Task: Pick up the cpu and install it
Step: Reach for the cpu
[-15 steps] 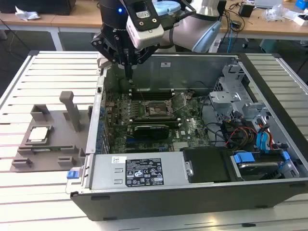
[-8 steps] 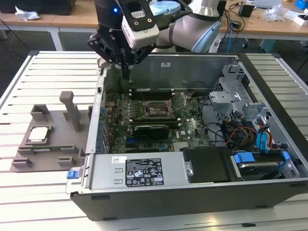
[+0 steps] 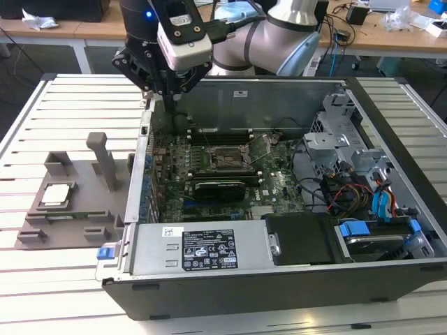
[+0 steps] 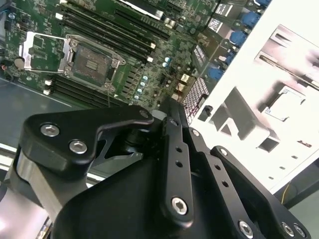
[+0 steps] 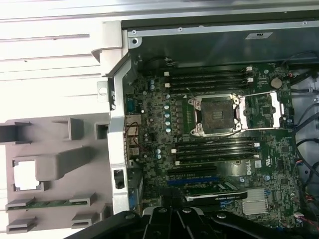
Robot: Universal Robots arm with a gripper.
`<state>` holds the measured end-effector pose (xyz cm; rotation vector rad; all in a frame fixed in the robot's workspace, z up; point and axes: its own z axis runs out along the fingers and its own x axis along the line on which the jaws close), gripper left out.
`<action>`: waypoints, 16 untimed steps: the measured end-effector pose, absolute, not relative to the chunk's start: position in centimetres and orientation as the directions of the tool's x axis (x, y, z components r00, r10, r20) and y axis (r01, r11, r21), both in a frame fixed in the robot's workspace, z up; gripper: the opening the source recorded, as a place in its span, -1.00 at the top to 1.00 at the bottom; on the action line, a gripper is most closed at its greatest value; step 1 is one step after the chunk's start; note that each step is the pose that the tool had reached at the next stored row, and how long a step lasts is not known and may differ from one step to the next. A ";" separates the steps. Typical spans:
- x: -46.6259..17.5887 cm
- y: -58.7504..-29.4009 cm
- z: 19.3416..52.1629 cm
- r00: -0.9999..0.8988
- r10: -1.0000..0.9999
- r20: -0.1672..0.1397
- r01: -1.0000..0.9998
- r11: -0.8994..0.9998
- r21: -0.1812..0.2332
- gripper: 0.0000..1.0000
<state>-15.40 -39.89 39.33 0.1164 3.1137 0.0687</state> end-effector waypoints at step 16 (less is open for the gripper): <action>-21.2 -39.9 39.3 -0.997 0.075 -0.023 0.074 0.996 0.045 0.79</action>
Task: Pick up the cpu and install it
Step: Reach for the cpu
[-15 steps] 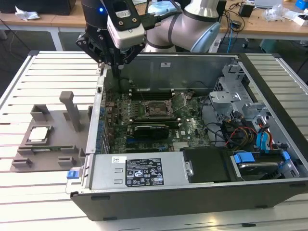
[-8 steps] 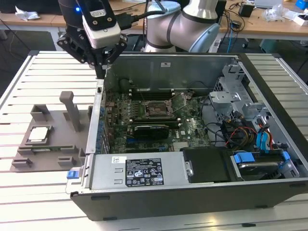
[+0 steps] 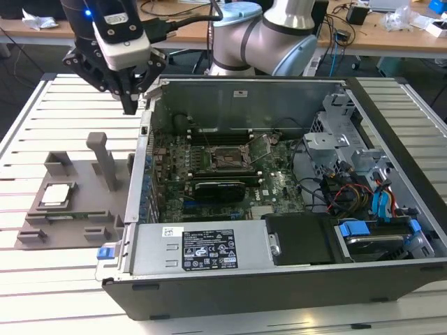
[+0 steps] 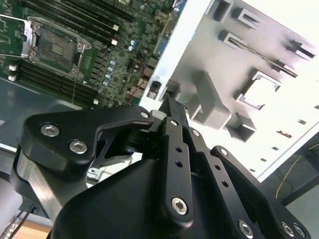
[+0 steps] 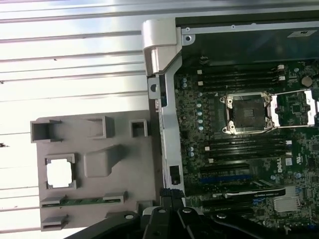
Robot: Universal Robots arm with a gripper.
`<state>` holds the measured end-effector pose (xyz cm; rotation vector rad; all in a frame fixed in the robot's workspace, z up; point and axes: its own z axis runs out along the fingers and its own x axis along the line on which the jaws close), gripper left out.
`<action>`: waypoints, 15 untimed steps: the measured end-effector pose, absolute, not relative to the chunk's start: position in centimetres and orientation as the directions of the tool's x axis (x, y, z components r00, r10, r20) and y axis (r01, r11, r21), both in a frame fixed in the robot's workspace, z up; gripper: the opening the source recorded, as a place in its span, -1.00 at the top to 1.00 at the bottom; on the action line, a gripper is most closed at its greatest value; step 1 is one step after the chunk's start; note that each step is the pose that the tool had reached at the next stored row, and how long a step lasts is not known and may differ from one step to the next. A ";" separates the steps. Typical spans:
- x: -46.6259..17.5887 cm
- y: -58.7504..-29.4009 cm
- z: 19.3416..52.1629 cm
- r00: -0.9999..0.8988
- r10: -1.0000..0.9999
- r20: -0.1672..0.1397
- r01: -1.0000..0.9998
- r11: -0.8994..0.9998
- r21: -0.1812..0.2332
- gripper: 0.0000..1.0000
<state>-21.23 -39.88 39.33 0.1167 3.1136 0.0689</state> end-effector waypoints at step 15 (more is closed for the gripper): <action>-26.4 -39.9 39.3 -0.997 0.075 -0.024 0.074 0.996 0.045 0.79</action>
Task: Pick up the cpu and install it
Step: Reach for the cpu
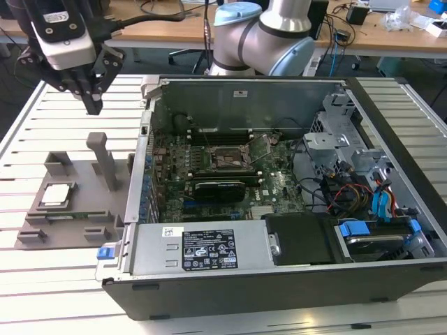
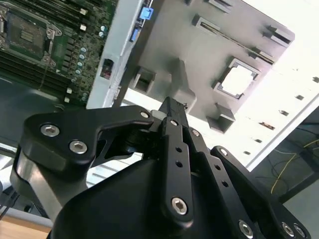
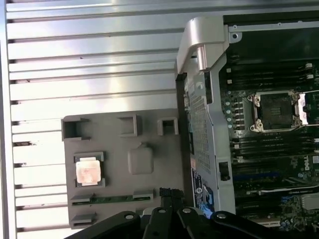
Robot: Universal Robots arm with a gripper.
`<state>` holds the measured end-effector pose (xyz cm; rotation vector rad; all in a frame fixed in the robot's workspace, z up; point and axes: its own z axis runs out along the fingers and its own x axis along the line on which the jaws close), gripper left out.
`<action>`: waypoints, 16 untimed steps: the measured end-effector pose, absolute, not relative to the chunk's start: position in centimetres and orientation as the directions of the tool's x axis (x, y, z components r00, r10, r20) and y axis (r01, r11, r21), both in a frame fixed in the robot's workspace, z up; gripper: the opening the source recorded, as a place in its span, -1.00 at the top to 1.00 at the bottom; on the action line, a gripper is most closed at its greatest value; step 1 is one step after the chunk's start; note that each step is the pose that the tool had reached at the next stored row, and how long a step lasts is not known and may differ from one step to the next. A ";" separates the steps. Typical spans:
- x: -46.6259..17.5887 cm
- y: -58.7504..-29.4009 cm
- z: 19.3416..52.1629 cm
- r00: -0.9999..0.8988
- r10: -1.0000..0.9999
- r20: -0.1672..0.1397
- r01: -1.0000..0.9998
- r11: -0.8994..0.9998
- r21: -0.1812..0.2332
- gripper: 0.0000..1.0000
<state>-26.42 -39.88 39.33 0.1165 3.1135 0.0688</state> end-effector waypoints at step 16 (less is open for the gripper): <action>-31.3 -39.9 39.3 -0.997 0.075 -0.023 0.074 0.996 0.045 0.79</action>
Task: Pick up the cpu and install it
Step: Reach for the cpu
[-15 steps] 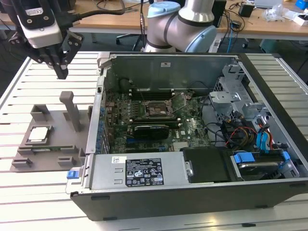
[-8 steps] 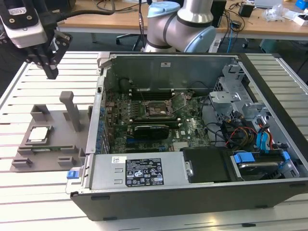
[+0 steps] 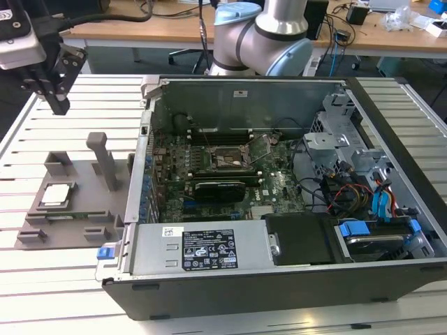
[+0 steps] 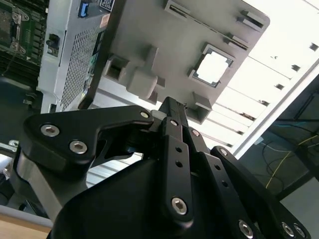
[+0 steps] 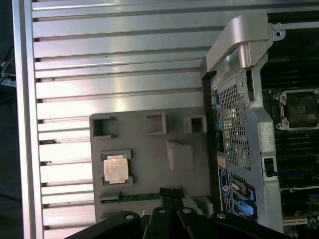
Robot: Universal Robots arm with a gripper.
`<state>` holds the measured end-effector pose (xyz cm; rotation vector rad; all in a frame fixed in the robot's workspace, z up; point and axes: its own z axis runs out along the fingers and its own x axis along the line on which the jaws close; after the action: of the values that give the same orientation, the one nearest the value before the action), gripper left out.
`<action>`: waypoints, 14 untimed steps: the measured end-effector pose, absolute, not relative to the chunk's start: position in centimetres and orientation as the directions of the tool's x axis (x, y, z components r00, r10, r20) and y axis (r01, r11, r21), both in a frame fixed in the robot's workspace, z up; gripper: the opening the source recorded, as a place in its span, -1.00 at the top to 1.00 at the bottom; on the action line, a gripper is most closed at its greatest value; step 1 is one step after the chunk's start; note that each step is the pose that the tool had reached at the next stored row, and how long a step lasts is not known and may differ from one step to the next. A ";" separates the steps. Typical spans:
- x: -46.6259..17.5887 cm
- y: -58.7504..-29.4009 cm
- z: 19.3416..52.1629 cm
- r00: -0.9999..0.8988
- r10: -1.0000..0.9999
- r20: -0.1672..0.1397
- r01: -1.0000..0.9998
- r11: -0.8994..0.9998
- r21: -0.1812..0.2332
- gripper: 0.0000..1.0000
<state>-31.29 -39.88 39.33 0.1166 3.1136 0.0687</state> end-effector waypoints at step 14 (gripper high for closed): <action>-35.5 -39.9 39.3 -0.997 0.075 -0.023 0.074 0.996 0.045 0.79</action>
<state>-35.45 -39.88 39.33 0.1167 3.1135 0.0688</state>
